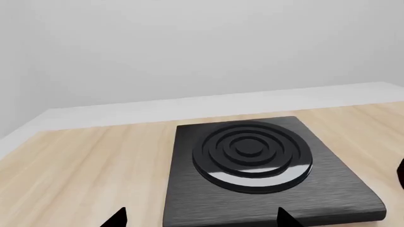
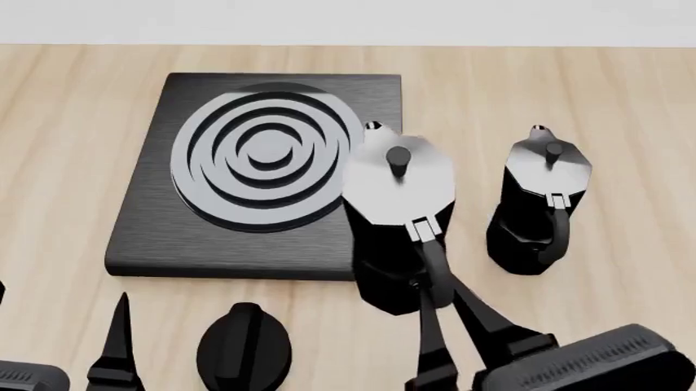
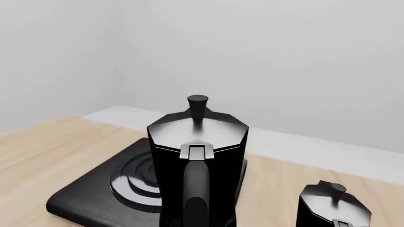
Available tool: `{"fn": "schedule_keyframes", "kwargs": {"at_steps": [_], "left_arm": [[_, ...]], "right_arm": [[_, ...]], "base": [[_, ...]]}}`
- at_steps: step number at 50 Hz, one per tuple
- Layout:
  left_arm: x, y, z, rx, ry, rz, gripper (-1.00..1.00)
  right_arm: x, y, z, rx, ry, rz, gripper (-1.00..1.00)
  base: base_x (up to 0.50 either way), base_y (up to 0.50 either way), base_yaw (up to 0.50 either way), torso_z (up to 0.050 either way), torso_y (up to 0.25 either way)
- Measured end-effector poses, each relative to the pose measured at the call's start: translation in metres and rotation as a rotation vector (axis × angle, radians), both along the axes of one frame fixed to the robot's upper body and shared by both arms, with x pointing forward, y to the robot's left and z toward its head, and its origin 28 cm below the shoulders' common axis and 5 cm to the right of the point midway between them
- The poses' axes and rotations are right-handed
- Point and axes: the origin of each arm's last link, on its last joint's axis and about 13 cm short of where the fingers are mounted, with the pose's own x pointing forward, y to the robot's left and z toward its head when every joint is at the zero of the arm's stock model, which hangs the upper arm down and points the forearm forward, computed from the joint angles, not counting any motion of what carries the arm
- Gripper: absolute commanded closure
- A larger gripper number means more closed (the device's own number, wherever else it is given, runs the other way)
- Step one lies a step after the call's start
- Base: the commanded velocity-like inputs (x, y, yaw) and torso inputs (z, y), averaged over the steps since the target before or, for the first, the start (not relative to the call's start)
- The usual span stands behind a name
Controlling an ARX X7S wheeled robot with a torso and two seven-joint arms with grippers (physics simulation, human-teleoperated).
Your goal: Put the right moka pot on the stove.
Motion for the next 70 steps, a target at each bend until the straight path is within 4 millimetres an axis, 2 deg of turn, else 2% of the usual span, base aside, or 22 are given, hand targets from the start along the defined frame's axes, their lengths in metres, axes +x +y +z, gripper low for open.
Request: {"fn": "schedule_keyframes", "kwargs": {"at_steps": [31,70], "left_arm": [[0.0,0.0,0.0,-0.003,-0.005,-0.001,-1.0],[0.0,0.0,0.0,-0.006,-0.004,-0.001,-1.0]], "right_arm": [[0.039,0.019,0.029,-0.018,-0.003,0.029,1.0],[0.095,0.046,0.034,-0.02,0.032,0.073,1.0]], "base": [[0.0,0.0,0.0,0.0,0.001],[0.0,0.0,0.0,0.0,0.001]]}}
